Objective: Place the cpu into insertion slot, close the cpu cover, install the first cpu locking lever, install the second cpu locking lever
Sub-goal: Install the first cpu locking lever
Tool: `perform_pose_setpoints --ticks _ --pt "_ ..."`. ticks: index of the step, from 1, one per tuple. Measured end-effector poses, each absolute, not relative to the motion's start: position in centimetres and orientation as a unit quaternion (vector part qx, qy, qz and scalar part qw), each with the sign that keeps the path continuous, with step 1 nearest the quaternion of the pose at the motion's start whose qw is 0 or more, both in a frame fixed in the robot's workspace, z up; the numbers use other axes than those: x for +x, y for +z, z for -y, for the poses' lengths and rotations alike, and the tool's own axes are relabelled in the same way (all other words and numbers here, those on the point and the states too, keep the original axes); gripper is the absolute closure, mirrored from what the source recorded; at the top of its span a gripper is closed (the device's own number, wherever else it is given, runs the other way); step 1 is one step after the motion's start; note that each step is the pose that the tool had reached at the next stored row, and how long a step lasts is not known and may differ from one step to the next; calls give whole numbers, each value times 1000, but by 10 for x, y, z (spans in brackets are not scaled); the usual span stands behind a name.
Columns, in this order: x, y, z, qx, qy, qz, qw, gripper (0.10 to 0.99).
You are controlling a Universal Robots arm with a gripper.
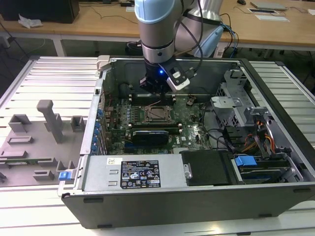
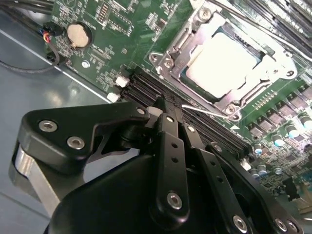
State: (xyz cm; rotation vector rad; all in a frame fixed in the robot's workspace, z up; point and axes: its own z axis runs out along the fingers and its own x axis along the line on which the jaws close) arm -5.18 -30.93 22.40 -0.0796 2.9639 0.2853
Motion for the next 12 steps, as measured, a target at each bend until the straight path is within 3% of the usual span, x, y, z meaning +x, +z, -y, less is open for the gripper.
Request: perform_pose_setpoints --ticks 4,12 --pt "-57 220 309 -28 95 -991 94 980" --pt "-61 213 307 -28 95 -990 102 980"
